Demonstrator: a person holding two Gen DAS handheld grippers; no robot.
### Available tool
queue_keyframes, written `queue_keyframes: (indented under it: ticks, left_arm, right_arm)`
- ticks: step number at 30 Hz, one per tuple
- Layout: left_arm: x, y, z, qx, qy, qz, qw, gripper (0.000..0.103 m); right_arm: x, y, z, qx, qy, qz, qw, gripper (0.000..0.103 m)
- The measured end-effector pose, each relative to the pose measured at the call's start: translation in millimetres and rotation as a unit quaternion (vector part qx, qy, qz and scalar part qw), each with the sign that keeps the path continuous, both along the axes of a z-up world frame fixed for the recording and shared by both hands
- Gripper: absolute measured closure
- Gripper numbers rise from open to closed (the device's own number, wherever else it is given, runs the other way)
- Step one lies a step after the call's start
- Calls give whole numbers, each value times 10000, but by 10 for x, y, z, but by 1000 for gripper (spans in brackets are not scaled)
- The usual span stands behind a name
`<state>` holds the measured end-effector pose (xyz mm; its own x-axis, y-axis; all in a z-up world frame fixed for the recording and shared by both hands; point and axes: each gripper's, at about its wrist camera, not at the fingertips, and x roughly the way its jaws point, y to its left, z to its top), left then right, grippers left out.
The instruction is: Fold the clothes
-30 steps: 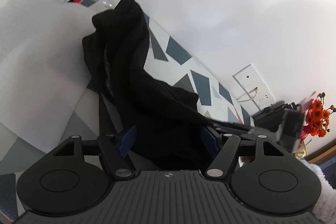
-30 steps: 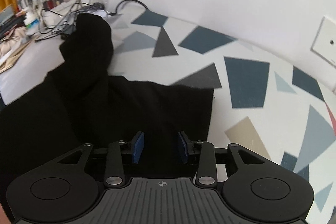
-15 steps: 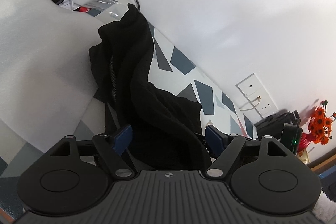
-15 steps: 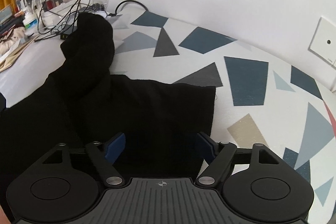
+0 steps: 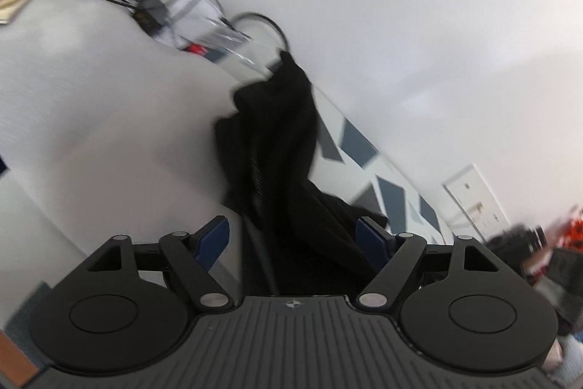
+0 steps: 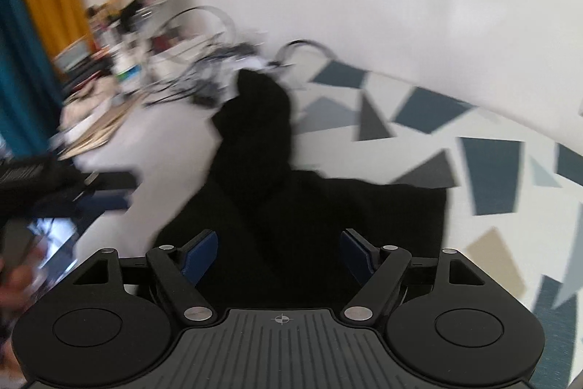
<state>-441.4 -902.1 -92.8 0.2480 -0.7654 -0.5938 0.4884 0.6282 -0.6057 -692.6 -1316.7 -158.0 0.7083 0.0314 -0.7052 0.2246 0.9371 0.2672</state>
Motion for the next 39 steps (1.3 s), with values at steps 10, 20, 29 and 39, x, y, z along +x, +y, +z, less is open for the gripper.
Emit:
queue_keyframes:
  ticks: [10,20,29,39]
  left_arm:
    - [221,140,65,-12,-203,325,9993,25]
    - [229,22,-16,83,-182,-94,9998,25]
    - [40,-366,-116,170,-73,-1061,9942,25]
    - [-93,-586,-400,1063,-345,-1758,9781,17]
  right_arm:
    - [-152,99,-91,-109,25,-165,9998,98]
    - [-562,-563,-114,-148,29,-2037,9789,102]
    - [-480,-59,-276,-340,368,-1386,9891,12]
    - [-486,124,-525,-169,722,-1734,9821,4]
